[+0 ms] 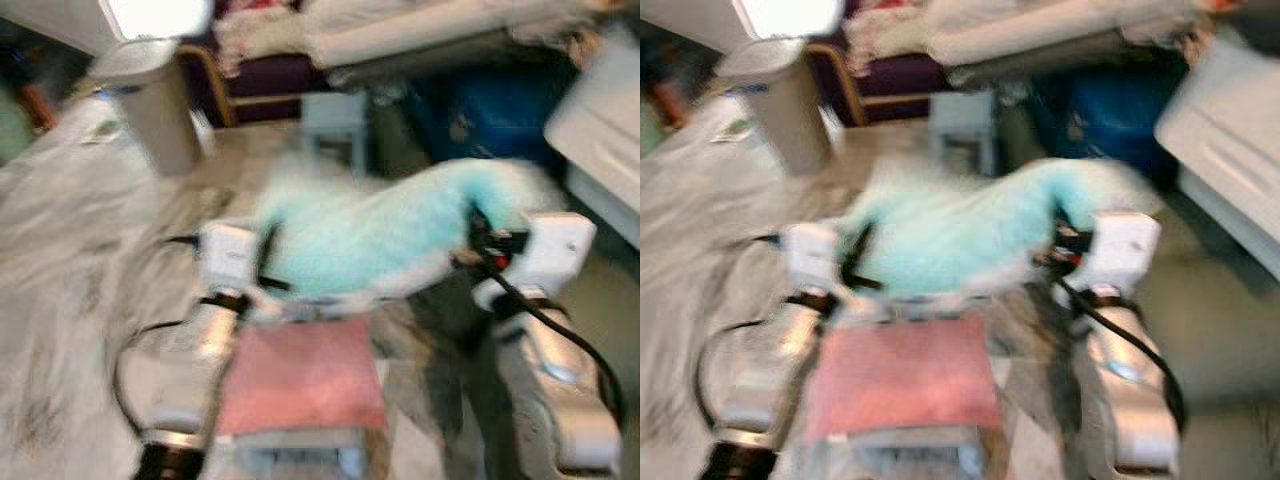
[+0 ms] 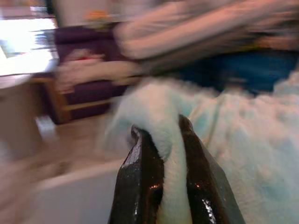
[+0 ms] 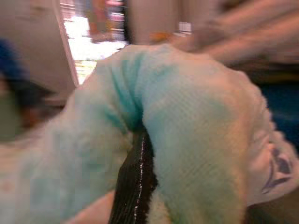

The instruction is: Move the pillow to the sofa

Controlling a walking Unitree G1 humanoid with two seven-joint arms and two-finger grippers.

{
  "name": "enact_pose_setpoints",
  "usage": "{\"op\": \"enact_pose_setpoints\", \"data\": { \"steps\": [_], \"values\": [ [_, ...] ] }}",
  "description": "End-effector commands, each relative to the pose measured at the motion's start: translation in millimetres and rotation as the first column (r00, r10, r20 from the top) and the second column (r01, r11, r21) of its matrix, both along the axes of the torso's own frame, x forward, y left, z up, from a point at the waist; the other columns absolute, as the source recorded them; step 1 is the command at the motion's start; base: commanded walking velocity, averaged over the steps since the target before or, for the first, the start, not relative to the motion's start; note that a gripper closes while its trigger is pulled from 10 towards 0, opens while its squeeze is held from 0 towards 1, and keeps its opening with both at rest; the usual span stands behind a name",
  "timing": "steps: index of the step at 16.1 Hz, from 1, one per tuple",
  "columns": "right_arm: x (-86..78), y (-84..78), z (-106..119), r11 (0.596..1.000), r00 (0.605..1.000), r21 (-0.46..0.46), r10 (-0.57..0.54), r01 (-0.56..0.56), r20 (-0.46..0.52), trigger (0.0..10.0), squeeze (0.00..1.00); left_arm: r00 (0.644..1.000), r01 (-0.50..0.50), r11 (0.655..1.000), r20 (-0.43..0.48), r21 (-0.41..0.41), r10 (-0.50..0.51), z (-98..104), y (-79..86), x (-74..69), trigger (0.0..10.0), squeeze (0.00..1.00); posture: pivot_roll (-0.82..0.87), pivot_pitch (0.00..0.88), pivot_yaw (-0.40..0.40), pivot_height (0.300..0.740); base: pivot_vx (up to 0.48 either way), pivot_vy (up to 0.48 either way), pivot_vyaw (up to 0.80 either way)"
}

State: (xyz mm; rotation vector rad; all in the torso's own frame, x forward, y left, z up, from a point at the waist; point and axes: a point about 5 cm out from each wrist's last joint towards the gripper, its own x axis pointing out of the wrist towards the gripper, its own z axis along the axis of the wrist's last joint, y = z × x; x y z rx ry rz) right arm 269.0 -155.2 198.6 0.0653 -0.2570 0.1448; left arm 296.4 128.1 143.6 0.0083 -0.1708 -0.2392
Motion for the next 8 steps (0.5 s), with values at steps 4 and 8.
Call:
{"op": "enact_pose_setpoints", "data": {
  "steps": [4,8],
  "values": [
    [-2.1,6.7,4.4,0.999,0.999,0.008,0.036,-0.036,0.019,10.0,0.0,1.0,-0.021,1.0,-0.012,-0.015,0.02,-3.6,5.1,-2.2,10.0,0.0,-0.19,0.026,0.071,0.74,0.0,0.0,0.0],
    [-0.2,9.2,3.3,0.999,0.999,0.009,0.045,-0.045,0.011,10.0,0.0,0.998,-0.033,0.999,-0.061,0.028,0.035,-8.7,7.0,-2.3,10.0,0.0,-0.18,0.031,0.065,0.74,0.0,0.0,0.0]
  ]
}}
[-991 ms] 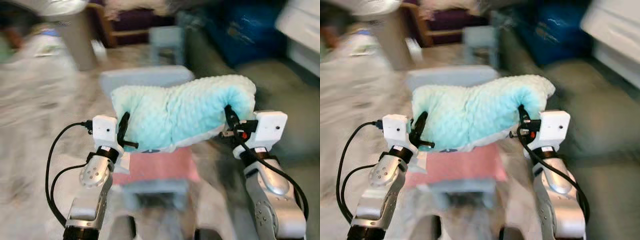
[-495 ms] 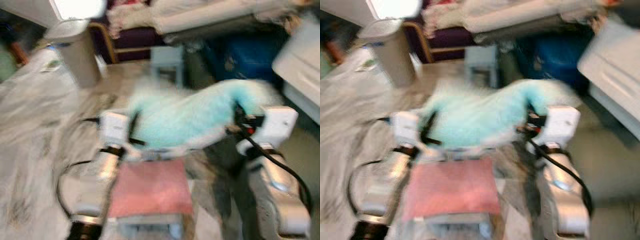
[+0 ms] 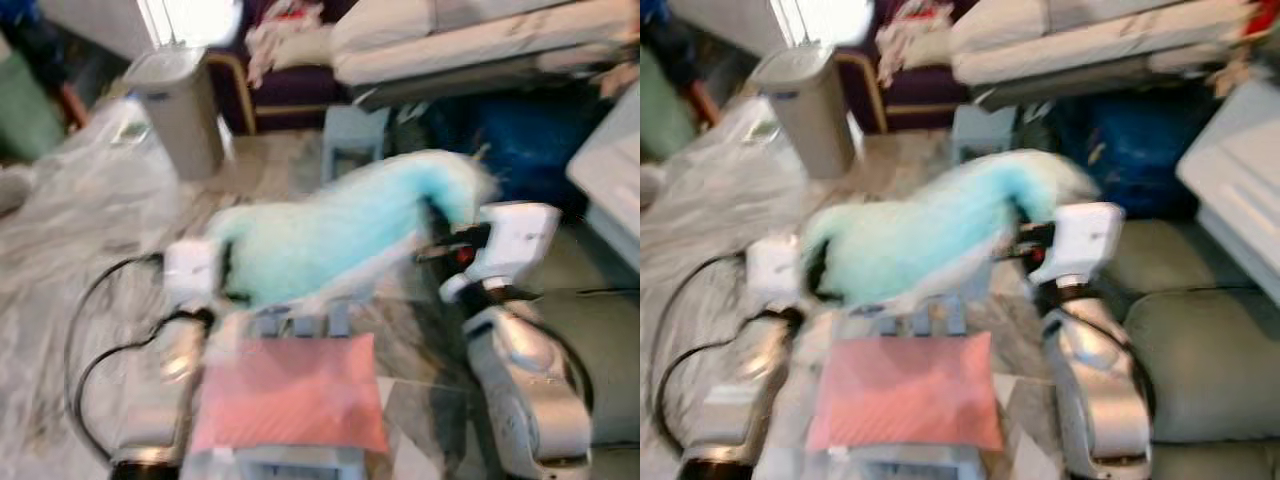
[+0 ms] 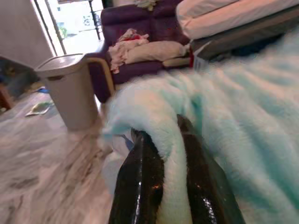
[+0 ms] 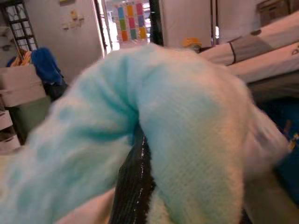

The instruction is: Move the pillow to the sofa

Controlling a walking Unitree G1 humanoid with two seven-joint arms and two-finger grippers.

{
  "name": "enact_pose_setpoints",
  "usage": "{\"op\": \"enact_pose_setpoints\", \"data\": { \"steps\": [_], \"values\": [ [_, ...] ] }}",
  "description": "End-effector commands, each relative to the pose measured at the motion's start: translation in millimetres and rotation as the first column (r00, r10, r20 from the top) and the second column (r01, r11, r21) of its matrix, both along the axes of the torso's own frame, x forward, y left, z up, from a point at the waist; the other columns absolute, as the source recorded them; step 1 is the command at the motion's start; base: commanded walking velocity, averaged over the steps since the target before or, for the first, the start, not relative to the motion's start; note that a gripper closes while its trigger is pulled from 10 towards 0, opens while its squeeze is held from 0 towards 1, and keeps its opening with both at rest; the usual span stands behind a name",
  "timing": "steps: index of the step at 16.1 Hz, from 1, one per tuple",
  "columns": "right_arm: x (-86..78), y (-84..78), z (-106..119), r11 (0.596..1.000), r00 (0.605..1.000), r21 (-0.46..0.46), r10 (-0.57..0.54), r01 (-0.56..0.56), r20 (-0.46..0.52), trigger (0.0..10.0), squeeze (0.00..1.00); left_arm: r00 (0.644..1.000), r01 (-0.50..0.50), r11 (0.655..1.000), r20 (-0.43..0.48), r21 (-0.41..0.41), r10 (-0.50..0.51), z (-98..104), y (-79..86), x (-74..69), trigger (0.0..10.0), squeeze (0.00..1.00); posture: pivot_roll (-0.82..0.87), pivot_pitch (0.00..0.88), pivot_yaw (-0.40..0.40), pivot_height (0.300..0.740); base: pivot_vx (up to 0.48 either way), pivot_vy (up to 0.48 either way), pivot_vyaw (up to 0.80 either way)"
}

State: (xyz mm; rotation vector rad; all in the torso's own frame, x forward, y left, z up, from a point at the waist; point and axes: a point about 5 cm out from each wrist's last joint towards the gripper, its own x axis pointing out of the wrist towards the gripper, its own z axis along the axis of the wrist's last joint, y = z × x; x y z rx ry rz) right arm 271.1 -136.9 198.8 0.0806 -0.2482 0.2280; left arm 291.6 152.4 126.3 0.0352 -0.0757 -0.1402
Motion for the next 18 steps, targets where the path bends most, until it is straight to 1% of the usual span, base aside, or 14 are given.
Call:
{"op": "enact_pose_setpoints", "data": {
  "steps": [1,2,3,5,14,18],
  "values": [
    [-2.1,-9.0,2.7,0.999,0.999,0.004,-0.038,0.038,0.014,10.0,0.0,0.997,0.07,0.997,0.02,-0.023,-0.07,7.0,-16.1,2.7,10.0,0.0,-0.18,0.033,0.063,0.74,0.0,0.0,0.0],
    [-2.0,-9.1,2.4,0.999,0.999,0.004,-0.035,0.035,0.011,10.0,0.0,0.999,0.042,0.998,0.006,-0.048,-0.042,4.7,-12.9,2.8,10.0,0.0,-0.18,0.035,0.062,0.74,0.0,0.0,0.0],
    [-1.9,-9.0,2.1,0.999,0.999,0.002,-0.035,0.035,0.009,10.0,0.0,0.999,0.035,0.998,-0.007,-0.05,-0.035,2.6,-11.9,2.7,10.0,0.0,-0.18,0.035,0.061,0.74,0.0,0.0,0.0],
    [-1.6,-8.7,1.4,0.999,0.999,0.0,-0.035,0.035,0.004,10.0,0.0,0.998,0.052,0.996,-0.022,-0.074,-0.054,1.0,-14.2,1.3,10.0,0.0,-0.18,0.04,0.061,0.74,0.0,0.0,0.0],
    [-1.8,-6.8,-1.6,1.0,1.0,0.009,-0.02,0.02,-0.016,10.0,0.0,0.995,0.088,0.988,-0.044,-0.13,-0.094,2.6,-17.6,1.9,10.0,0.0,-0.18,0.047,0.066,0.74,0.0,0.0,0.0],
    [-0.2,-8.0,-3.9,1.0,0.999,0.01,-0.02,0.02,-0.027,10.0,0.0,0.992,0.099,0.986,-0.059,-0.136,-0.108,1.2,-19.4,2.3,10.0,0.0,-0.18,0.042,0.067,0.74,0.0,0.0,0.0]
  ]
}}
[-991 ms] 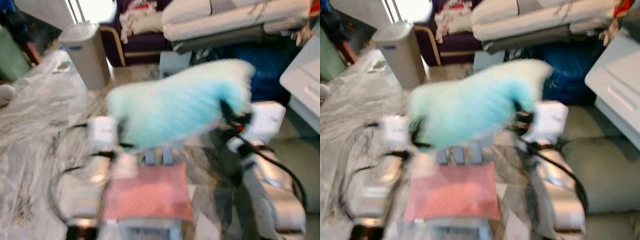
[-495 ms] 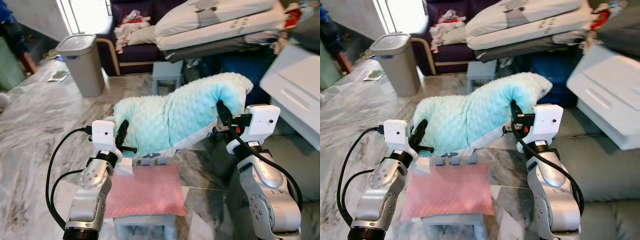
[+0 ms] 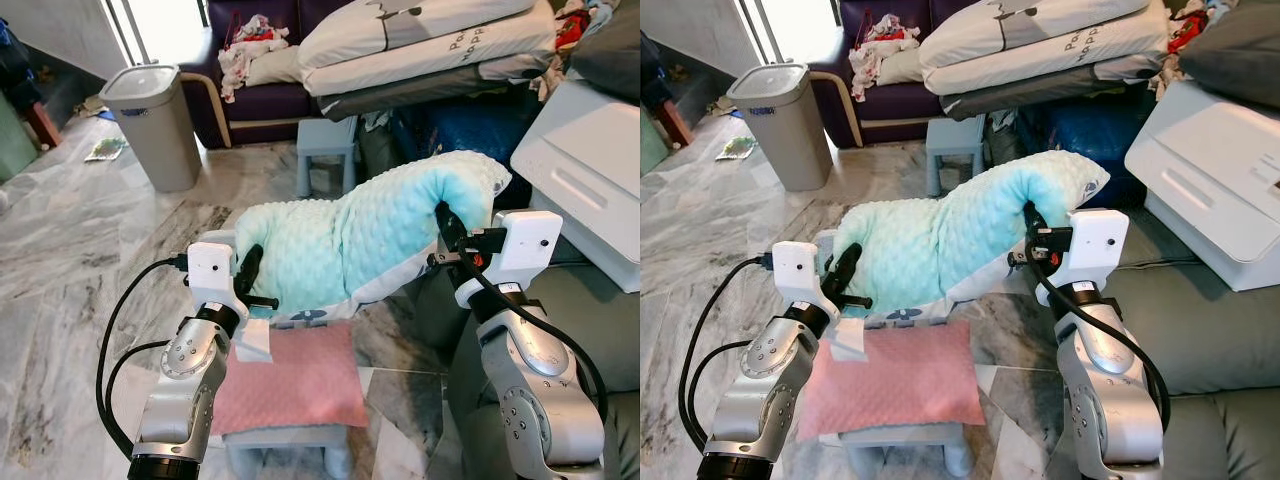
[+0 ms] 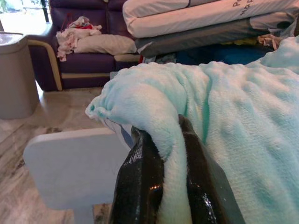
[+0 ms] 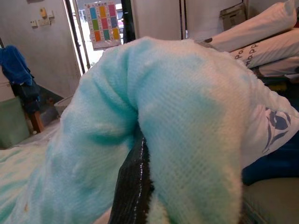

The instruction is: Move the pillow to the sofa

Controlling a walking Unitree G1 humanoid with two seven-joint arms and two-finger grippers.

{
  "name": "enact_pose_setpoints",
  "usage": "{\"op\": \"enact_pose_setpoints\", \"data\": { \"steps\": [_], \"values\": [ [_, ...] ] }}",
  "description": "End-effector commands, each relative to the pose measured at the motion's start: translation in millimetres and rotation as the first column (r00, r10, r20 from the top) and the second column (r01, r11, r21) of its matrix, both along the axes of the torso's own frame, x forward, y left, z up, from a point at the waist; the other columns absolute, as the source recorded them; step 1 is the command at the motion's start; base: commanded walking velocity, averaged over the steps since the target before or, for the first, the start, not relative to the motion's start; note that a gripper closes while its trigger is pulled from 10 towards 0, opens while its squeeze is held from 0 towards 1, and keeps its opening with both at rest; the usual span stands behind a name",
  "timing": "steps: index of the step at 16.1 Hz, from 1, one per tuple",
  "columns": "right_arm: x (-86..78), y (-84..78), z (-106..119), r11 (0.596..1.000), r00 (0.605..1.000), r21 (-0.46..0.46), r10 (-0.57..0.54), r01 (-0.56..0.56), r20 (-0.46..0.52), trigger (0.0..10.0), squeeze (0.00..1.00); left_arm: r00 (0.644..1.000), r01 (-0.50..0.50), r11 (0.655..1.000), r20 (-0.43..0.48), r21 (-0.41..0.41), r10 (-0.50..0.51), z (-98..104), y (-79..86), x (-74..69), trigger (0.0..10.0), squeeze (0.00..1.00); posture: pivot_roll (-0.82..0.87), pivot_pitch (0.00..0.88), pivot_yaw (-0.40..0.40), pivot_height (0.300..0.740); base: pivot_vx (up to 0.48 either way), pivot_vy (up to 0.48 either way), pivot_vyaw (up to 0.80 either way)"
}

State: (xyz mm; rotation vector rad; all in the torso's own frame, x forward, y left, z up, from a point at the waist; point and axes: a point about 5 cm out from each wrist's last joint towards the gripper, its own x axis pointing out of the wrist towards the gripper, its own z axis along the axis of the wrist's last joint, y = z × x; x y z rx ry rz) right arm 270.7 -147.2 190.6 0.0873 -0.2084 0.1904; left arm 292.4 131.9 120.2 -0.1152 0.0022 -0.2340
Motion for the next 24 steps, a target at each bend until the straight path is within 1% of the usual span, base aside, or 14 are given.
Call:
{"op": "enact_pose_setpoints", "data": {
  "steps": [1,3,10,11,13,15,24],
  "values": [
    [0.3,2.0,3.8,1.0,1.0,0.004,0.014,-0.014,0.013,10.0,0.0,1.0,0.008,1.0,0.023,0.003,-0.008,7.5,0.9,1.8,10.0,0.0,-0.18,0.039,0.067,0.74,0.0,0.0,0.0],
    [0.6,1.6,2.6,1.0,1.0,0.003,0.014,-0.014,0.007,10.0,0.0,1.0,0.013,1.0,0.021,0.001,-0.013,7.5,0.7,2.1,10.0,0.0,-0.18,0.038,0.069,0.74,0.0,0.0,0.0],
    [2.0,-0.6,1.7,1.0,1.0,-0.004,0.01,-0.01,-0.006,10.0,0.0,1.0,0.024,1.0,0.016,-0.007,-0.024,6.9,-2.6,3.2,10.0,0.0,-0.19,0.032,0.065,0.74,0.0,0.0,-0.79],
    [2.2,-0.5,2.0,1.0,1.0,-0.006,0.01,-0.01,-0.007,10.0,0.0,0.999,0.043,0.998,-0.004,-0.055,-0.044,5.5,-4.2,2.7,10.0,0.0,-0.19,0.033,0.066,0.74,0.0,0.0,-0.8],
    [2.6,-0.9,2.1,1.0,1.0,-0.007,0.01,-0.01,-0.007,10.0,0.0,0.998,0.063,0.995,-0.01,-0.076,-0.064,5.5,-6.5,2.5,10.0,0.0,-0.19,0.031,0.064,0.74,0.0,0.0,-0.8],
    [3.0,-0.9,2.3,1.0,1.0,-0.009,0.008,-0.008,-0.006,10.0,0.0,0.999,0.045,0.997,-0.009,-0.06,-0.045,5.1,-4.9,3.3,10.0,0.0,-0.19,0.031,0.064,0.74,0.0,0.0,-0.8],
    [5.6,-1.7,3.8,1.0,1.0,-0.013,0.009,-0.009,-0.004,10.0,0.0,0.998,0.053,0.995,-0.029,-0.083,-0.055,3.5,-8.0,5.4,10.0,0.0,-0.2,0.029,0.06,0.74,0.0,0.0,-0.8]
  ]
}}
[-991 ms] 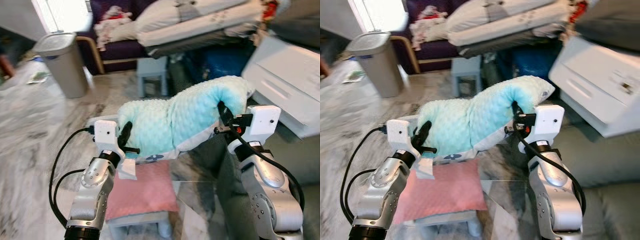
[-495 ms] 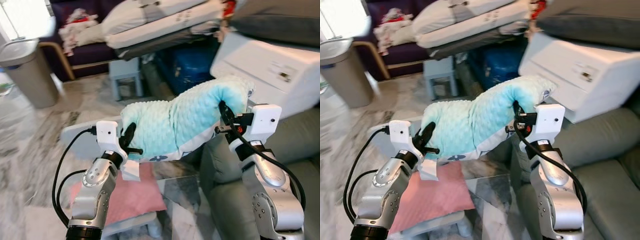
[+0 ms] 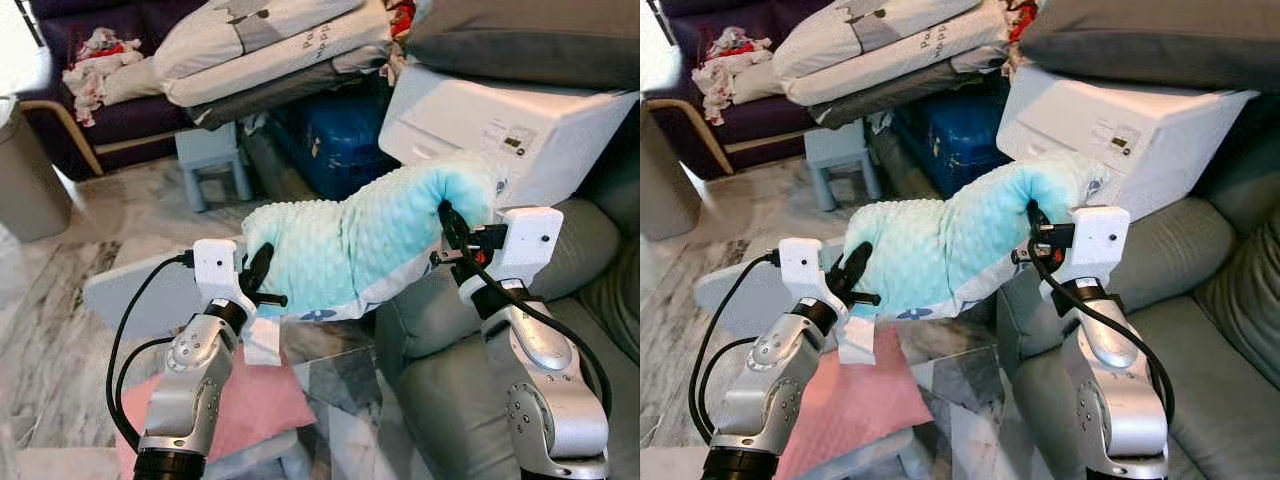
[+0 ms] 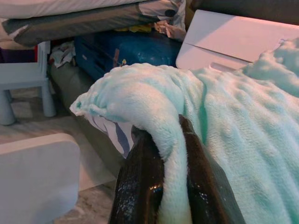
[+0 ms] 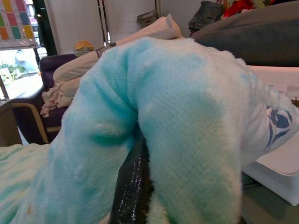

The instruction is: Move the pillow to the sofa

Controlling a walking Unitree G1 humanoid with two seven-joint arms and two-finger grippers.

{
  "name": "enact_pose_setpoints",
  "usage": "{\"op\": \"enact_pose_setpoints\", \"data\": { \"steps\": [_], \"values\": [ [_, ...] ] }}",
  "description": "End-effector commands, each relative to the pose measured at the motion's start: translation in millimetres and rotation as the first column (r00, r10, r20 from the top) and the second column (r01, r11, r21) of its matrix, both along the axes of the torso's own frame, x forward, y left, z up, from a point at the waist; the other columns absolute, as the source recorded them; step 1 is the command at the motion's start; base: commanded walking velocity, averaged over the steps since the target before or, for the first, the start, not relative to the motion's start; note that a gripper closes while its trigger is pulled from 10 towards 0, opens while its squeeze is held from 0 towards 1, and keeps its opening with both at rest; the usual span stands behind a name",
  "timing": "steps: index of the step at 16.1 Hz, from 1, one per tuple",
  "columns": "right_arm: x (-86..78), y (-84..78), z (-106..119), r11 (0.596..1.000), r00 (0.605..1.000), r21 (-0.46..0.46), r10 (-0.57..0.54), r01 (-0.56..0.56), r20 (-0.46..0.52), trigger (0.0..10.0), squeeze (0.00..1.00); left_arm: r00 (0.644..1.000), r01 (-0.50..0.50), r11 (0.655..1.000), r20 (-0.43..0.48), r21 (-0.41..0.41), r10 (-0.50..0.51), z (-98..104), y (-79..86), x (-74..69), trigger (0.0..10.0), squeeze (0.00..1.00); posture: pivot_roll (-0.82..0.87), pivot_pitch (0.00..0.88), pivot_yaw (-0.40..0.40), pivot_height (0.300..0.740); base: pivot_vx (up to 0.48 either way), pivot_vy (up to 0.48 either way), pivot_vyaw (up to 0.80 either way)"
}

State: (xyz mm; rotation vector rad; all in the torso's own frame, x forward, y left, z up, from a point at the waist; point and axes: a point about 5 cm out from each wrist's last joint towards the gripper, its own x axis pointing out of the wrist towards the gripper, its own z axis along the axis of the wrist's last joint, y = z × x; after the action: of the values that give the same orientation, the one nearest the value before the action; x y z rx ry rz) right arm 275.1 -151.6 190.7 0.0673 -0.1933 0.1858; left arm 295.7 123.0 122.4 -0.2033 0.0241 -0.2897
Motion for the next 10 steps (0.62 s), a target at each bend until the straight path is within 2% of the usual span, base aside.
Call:
{"op": "enact_pose_setpoints", "data": {
  "steps": [1,9,10],
  "values": [
    [1.4,2.7,3.6,1.0,1.0,0.008,0.016,-0.016,0.008,10.0,0.0,1.0,-0.004,1.0,-0.004,0.001,0.004,1.1,0.9,2.1,10.0,0.0,-0.2,0.029,0.06,0.74,0.0,0.0,-0.8],
    [2.6,3.3,3.6,1.0,1.0,0.011,0.022,-0.022,0.009,10.0,0.0,1.0,-0.002,1.0,-0.015,-0.003,0.002,0.2,1.1,2.9,10.0,0.0,-0.2,0.026,0.061,0.74,0.0,0.0,-0.8],
    [2.6,3.7,3.9,1.0,1.0,0.008,0.026,-0.026,0.013,10.0,0.0,1.0,0.004,1.0,-0.018,-0.005,-0.004,0.3,0.7,3.2,10.0,0.0,-0.2,0.019,0.063,0.74,0.0,0.0,0.0]
  ]
}}
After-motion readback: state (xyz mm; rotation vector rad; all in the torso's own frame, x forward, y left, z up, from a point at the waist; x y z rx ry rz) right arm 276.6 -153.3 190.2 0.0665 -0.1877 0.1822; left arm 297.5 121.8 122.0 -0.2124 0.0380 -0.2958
